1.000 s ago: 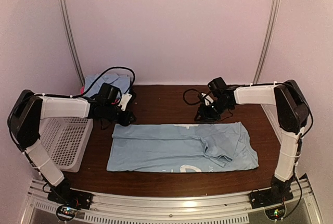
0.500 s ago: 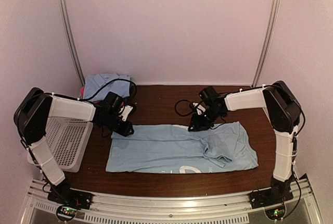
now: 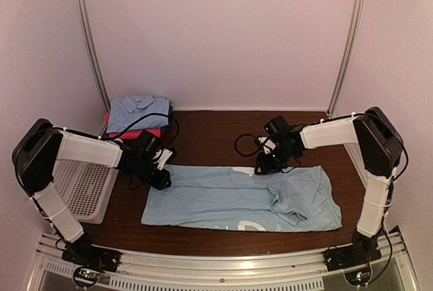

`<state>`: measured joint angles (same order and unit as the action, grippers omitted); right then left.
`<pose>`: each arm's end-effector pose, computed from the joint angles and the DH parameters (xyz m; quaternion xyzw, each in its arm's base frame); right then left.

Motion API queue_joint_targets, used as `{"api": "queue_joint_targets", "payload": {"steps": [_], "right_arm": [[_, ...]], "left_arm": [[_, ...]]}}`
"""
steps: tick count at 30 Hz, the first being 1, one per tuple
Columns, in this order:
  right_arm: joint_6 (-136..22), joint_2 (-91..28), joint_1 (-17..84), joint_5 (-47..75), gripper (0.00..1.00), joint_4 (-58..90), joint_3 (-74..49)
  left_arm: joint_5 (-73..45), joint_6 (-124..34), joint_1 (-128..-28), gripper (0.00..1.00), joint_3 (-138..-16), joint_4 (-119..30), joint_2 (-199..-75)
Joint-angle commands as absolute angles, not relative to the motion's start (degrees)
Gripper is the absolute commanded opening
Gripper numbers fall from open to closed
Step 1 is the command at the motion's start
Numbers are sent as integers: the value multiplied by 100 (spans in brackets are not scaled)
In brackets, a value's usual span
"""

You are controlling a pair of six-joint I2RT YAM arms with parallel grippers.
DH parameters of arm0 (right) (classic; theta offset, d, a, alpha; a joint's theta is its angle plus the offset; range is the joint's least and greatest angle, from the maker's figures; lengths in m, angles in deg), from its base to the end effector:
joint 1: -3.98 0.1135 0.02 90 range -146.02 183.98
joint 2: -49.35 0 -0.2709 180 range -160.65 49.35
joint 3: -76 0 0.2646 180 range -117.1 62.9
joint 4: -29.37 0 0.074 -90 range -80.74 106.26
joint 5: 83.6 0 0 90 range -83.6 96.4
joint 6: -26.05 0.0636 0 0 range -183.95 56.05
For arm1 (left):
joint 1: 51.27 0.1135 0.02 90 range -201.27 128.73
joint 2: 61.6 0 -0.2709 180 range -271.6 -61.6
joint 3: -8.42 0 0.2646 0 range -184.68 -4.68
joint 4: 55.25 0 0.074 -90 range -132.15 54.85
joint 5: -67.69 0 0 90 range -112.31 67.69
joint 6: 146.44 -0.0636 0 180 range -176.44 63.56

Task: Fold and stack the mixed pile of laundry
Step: Smooth out the rectangle-folded T-shirt at the center of the board.

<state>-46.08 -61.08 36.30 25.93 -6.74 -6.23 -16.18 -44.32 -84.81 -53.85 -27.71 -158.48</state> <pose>0.3316 0.2349 0.1216 -0.1582 0.9485 0.2427 0.1283 0.2749 -0.1904 0.1108 0.1928 0.9499 -0.1411 0.2013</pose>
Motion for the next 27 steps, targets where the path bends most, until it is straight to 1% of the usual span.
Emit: {"api": "queue_joint_targets", "payload": {"steps": [1,3,6,11,15,18,21,27], "right_arm": [[-4841,-6351,3268,1657,31,-904,-527],[-4982,-6290,3234,1618,31,-1036,-639],[-5078,-5782,3344,1952,31,-898,-517],[-5055,-5361,3617,2113,32,-1068,-511],[-5022,-5447,3650,1970,32,-1291,-477],[-4893,-5362,3650,1930,31,-1375,-205],[-4670,-4880,3593,1806,33,-1338,315],[-4197,-3548,3094,1338,40,-1248,1275]], "left_arm": [[-1913,-4365,-8617,22,-5206,-2357,-15446],[-1921,-4362,-8674,22,-5161,-2350,-15256],[-1801,-4386,-8730,22,-5146,-2605,-15008],[-1683,-4405,-8731,22,-5557,-2865,-15136],[-1725,-4477,-8735,24,-6026,-2953,-15538],[-1768,-4582,-8732,26,-6547,-2918,-15987],[-1786,-4652,-8736,27,-7076,-2881,-16463],[-1832,-4817,-8732,26,-7829,-2627,-17414]]}}
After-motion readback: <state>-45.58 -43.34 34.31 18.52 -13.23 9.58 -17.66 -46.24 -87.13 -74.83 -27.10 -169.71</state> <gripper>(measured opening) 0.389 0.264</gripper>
